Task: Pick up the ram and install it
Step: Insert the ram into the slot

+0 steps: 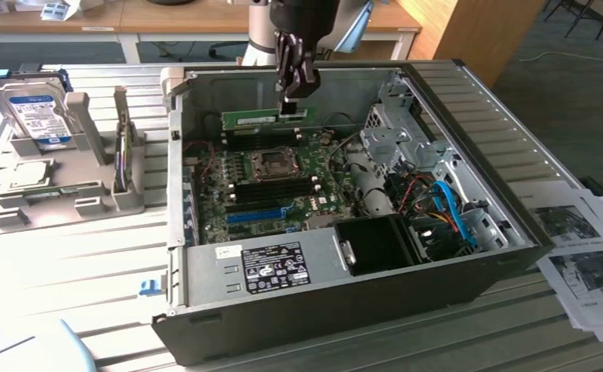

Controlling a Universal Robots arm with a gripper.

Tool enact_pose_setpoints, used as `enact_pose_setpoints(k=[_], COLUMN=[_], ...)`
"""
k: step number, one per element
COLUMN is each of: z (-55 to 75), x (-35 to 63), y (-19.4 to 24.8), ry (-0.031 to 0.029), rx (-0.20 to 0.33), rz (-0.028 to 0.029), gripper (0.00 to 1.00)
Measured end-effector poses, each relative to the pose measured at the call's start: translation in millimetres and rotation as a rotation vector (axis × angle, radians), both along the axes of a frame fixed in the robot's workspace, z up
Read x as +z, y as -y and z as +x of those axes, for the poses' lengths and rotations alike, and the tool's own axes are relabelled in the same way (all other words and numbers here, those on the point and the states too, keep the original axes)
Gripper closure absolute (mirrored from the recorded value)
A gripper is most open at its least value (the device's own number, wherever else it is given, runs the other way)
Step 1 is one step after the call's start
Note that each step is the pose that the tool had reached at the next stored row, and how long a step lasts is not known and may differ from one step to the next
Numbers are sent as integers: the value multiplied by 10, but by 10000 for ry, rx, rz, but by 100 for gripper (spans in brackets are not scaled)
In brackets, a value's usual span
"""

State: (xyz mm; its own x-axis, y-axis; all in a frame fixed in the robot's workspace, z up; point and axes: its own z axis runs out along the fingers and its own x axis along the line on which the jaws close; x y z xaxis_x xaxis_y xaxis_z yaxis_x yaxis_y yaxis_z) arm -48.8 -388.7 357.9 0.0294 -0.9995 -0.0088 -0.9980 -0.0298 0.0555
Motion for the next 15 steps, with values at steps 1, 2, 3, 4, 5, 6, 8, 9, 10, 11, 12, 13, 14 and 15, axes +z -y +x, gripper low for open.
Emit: enact_pose_setpoints(k=[1, 2, 3, 4, 5, 6, 8, 9, 10, 11, 12, 13, 14, 15], z=[0, 0, 0, 0, 0, 0, 0, 0, 0, 0, 0, 0, 0, 0], x=[-3, -6, -9, -12, -15, -18, -25, -29, -34, -40, -45, -51, -57, -63], y=[0, 0, 0, 0, 0, 0, 0, 0, 0, 0, 0, 0, 0, 0], ry=[0, 0, 0, 0, 0, 0, 0, 0, 0, 1, 0, 0, 0, -1], rx=[0, 0, 0, 0, 1, 0, 0, 0, 0, 0, 0, 0, 0, 0], rz=[0, 0, 1, 0, 0, -1, -1, -1, -1, -1, -2, -2, -1, -2], gripper=[89, 89, 89, 89, 89, 89, 89, 89, 89, 89, 89, 89, 89, 89])
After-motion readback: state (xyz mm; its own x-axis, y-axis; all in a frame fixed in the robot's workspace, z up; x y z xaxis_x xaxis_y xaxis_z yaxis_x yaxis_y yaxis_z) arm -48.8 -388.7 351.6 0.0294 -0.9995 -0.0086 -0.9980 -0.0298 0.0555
